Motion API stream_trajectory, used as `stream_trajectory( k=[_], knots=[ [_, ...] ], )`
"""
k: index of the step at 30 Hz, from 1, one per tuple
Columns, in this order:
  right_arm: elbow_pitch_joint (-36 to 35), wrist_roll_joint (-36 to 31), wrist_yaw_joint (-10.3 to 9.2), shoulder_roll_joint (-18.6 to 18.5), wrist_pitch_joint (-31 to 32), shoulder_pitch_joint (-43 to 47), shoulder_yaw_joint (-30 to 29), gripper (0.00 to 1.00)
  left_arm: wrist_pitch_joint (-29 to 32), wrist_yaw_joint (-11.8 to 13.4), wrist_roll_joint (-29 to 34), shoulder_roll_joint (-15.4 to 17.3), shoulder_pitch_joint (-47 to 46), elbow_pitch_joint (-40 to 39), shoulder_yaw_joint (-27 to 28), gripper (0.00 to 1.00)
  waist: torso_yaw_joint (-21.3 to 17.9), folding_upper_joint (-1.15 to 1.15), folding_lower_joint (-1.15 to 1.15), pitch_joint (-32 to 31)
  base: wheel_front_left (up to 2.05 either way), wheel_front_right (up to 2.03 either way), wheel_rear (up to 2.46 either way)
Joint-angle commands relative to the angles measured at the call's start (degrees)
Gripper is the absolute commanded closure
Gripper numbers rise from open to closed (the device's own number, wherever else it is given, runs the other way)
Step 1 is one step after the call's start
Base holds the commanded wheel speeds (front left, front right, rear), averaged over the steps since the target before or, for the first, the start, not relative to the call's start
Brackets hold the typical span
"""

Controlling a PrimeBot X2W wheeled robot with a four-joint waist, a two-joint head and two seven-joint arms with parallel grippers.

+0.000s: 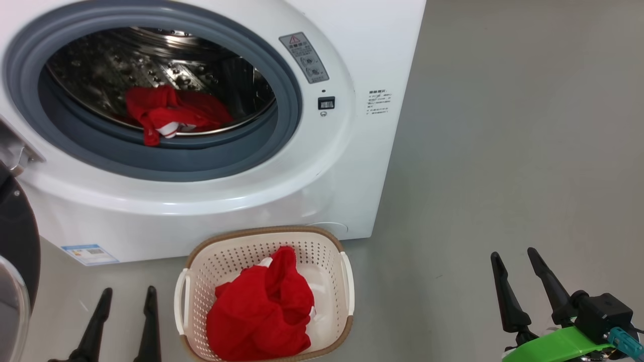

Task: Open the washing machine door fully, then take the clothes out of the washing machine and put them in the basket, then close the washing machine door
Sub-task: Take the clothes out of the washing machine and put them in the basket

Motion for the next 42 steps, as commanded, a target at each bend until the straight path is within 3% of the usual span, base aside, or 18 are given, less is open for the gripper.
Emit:
stream_trajectory(
  k=[1, 6, 19, 30, 42],
  knots=[
    [-1.4, 0.5, 0.28, -0.4, -0.4, -1.2, 1.1, 0.00, -0.3, -0.3, 1.2, 0.9, -2.4, -0.6, 1.2, 0.00, 0.1, 0.00, 0.00, 0.5, 0.00, 0.00, 0.00],
    [-1.6, 0.4, 0.28, 0.0, -0.4, -2.1, 1.3, 0.00, -0.3, -0.3, 4.5, 3.0, -7.7, 3.6, -1.1, 0.00, 0.6, 0.00, 0.00, 2.8, 0.00, 0.00, 0.00],
    [-2.0, 0.6, 0.28, 0.7, -0.4, -7.2, 3.2, 0.00, 2.7, 0.6, 12.8, 8.1, -34.1, 22.6, -7.9, 0.00, -1.1, 0.00, 0.00, 10.9, 0.00, 0.00, 0.00],
    [-2.6, 3.2, 0.28, 0.7, -0.4, -10.5, 4.1, 0.00, 10.7, 3.3, 19.5, 10.9, -55.3, 39.1, -12.8, 0.00, -2.8, 0.00, 0.00, 15.9, 0.00, 0.00, 0.00],
    [-2.9, 5.2, 0.28, 0.7, -0.4, -13.1, 5.4, 0.00, 17.0, 6.9, 24.2, 13.0, -71.1, 53.9, -16.6, 0.00, -4.7, 0.00, 0.00, 19.5, 0.00, 0.00, 0.00]
  ],
)
